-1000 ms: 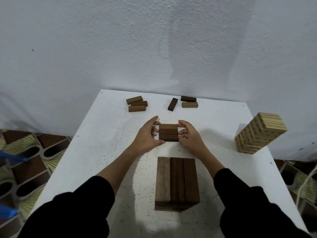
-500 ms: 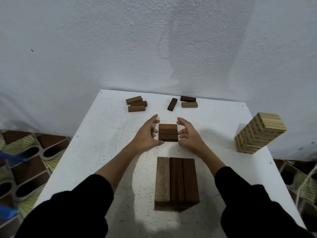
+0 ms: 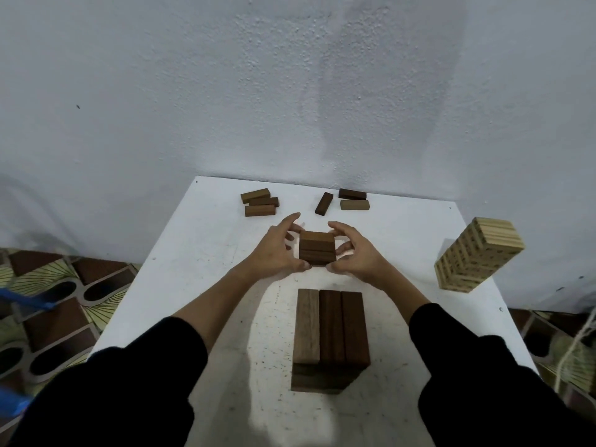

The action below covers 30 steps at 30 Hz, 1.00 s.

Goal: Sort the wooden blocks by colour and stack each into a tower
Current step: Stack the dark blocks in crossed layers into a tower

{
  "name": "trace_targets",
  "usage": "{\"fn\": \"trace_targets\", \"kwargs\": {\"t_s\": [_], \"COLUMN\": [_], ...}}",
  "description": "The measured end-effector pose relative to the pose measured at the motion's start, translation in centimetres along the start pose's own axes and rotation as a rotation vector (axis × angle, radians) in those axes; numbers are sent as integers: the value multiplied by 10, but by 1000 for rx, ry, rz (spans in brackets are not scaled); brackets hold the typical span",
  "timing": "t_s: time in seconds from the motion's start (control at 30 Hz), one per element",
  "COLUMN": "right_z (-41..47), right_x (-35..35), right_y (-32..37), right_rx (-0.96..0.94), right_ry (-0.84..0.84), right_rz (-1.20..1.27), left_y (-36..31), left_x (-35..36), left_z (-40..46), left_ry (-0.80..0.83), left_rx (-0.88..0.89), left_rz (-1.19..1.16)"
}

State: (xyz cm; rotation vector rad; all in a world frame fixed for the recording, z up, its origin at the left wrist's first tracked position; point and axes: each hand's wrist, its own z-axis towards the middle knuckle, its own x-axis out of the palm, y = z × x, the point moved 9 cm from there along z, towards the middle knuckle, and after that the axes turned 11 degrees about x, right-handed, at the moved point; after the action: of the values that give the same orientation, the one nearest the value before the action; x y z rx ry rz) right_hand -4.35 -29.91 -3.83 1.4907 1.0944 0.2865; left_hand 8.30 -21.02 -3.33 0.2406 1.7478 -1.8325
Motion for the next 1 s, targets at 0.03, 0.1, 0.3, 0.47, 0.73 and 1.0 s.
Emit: {"fn": "trace_targets", "kwargs": {"t_s": [0.03,0.1,0.3,0.47,0.73,1.0], "right_z": [-5,-22,-81,-136,-185,-192], "right_x": [-3,-11,-29,-25,-6,2], "right_y": [9,31,86,108,103,90], "right_rx": [-12,-57,-203,-268,-262,-212], "right_ry": [0,-4,-19,-17,24,27], "right_rz": [3,44,177,210,127,11], "left_y": [-7,-27,-92,-138,-154,-147], "left_x": [-5,-19,-54,-59,-38,-23], "left_z": [0,-6,-36,-77,-122,-134], "left_ry": [-4,-26,-86,-83,-21,34], "left_rx": [20,58,191,280,288,245], "left_rz": [0,-18,-144,-183,-200,-164]}}
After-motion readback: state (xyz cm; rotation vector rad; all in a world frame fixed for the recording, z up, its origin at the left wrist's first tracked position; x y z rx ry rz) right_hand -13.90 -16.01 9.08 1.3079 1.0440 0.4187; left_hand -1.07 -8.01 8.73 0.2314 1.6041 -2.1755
